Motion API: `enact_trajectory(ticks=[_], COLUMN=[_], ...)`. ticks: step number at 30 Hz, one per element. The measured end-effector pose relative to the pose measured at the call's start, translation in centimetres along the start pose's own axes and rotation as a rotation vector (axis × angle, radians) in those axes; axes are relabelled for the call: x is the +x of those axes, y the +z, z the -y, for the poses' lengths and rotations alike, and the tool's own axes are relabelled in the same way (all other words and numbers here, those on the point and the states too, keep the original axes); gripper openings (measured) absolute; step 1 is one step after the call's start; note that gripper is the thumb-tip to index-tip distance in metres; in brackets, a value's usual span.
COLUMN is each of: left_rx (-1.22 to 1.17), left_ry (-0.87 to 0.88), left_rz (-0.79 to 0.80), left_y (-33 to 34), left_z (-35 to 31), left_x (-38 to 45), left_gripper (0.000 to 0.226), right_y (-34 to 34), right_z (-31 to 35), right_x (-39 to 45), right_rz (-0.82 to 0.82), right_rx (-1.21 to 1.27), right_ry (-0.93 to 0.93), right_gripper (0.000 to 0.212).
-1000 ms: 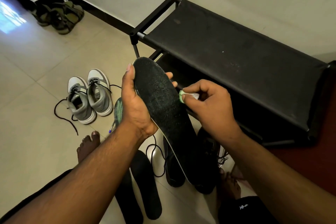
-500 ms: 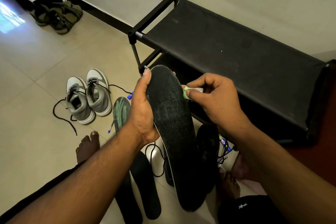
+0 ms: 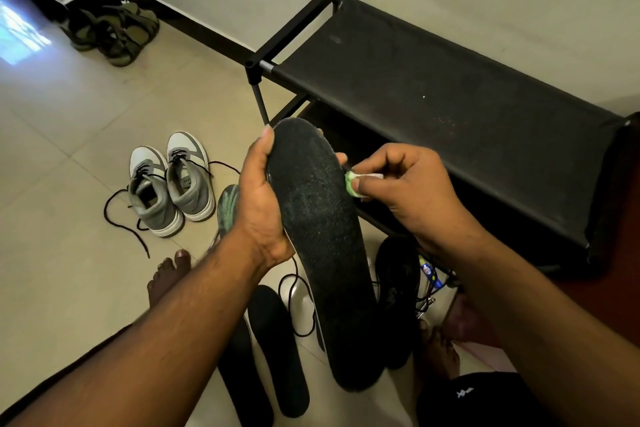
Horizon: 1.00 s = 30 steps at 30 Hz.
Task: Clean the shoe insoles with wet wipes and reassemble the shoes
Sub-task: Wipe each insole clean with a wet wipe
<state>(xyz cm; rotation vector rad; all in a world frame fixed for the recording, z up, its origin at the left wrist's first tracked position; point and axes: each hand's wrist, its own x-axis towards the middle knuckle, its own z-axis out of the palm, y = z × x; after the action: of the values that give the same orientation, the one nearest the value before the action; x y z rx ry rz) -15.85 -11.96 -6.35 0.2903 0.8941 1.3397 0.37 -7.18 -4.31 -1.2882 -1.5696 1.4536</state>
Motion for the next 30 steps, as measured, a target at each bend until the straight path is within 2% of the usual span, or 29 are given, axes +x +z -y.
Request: enact_trajectory(ticks=[3,5,15,19,22,27,30], left_rx=[-0.049,-0.057,-0.010,-0.055,-0.067,-0.088,-0.060], left_ry=[0.046,0.053,-0.037,-0.056,-0.093,-0.182,-0.246], left_rz=[-0.019,-0.021,0.075,0.138,0.175,0.221,0.253], left_y=[-0.6,-1.1,0.3,0.6,0.7,0.7,0.4], left_z=[-0.8,-0.9,0.5,0.5,0.7,1.0,1.2], left_x=[0.3,0.5,-0.4,-0.6,-0.7,-0.7,-0.5], left_gripper=[0.069,0.071,0.061,0.060,0.063,0.074,0.077], right_y=[-0.3,-0.3,-0.4,-0.3,-0.2,-0.5,-0.7], right_z=[0.3,0.4,-0.3,-0.1,0.0,-0.3,-0.3], right_x=[-0.1,-0.1,0.1,0.1,0.1,0.3,0.2], right_rz=[0.149,0.189,-0.008,-0.060,-0.078,-0.131,-0.111], right_rx=[0.005,-0.011,-0.082,-0.009,0.057,0.030,0.094], right_ry=[0.069,0.082,-0.066,-0.099,-0.104,-0.173,-0.184], right_gripper=[0.009,0.009,0.016,0.016,0.013,0.020,0.022])
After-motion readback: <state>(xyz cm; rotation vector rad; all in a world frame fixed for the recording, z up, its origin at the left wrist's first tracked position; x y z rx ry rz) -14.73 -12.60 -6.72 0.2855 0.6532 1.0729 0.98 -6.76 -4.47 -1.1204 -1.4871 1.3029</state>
